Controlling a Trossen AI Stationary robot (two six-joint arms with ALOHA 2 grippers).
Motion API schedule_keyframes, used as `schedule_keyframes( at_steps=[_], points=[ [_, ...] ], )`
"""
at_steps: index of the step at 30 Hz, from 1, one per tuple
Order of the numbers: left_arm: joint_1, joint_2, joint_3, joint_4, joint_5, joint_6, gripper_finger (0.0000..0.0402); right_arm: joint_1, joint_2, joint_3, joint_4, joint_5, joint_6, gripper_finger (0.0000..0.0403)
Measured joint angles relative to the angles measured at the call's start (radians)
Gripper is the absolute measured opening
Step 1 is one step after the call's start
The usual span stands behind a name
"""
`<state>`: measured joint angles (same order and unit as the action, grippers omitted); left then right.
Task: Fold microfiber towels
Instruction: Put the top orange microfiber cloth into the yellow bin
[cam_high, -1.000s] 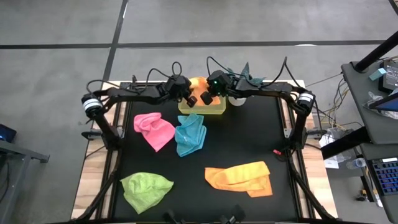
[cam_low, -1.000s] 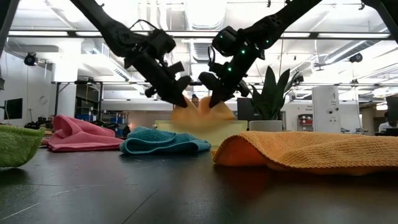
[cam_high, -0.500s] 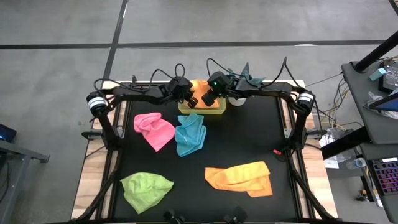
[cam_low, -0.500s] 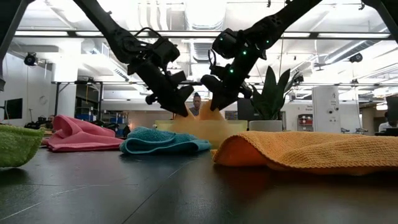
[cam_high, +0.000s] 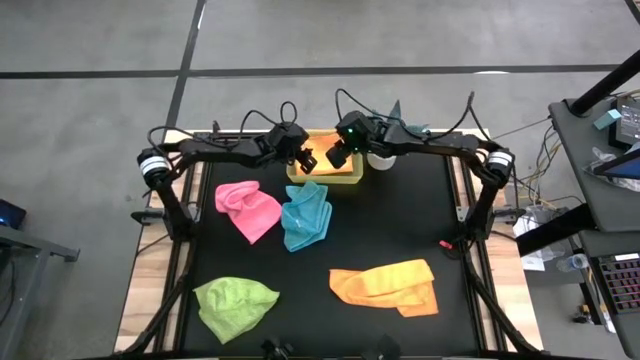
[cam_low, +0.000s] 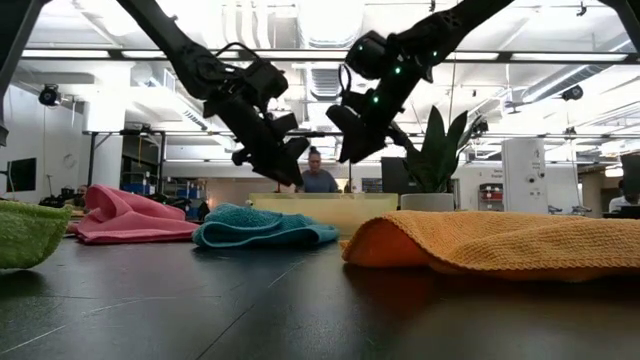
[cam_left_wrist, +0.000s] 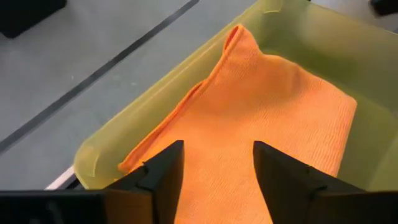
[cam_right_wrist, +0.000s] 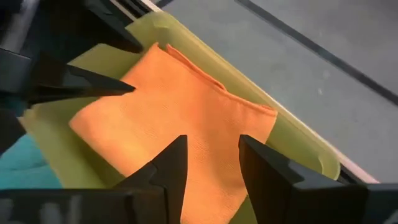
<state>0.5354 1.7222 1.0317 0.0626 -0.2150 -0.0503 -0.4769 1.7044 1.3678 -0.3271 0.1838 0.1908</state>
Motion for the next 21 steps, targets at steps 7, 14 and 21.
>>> schedule_keyframes(
  at_steps=[7, 14, 21],
  points=[
    [-0.012, -0.017, 0.0, 0.005, 0.001, 0.061, 0.0193, 0.05, -0.081, 0.0, -0.064, 0.0, -0.059, 0.0109],
    [-0.03, -0.018, 0.002, 0.001, 0.054, 0.075, 0.0174, 0.122, -0.183, -0.002, -0.169, -0.001, -0.138, 0.0064],
    [-0.049, -0.068, 0.043, -0.139, 0.082, 0.121, 0.0148, 0.213, -0.314, -0.088, -0.228, -0.001, -0.165, 0.0024]
  ],
)
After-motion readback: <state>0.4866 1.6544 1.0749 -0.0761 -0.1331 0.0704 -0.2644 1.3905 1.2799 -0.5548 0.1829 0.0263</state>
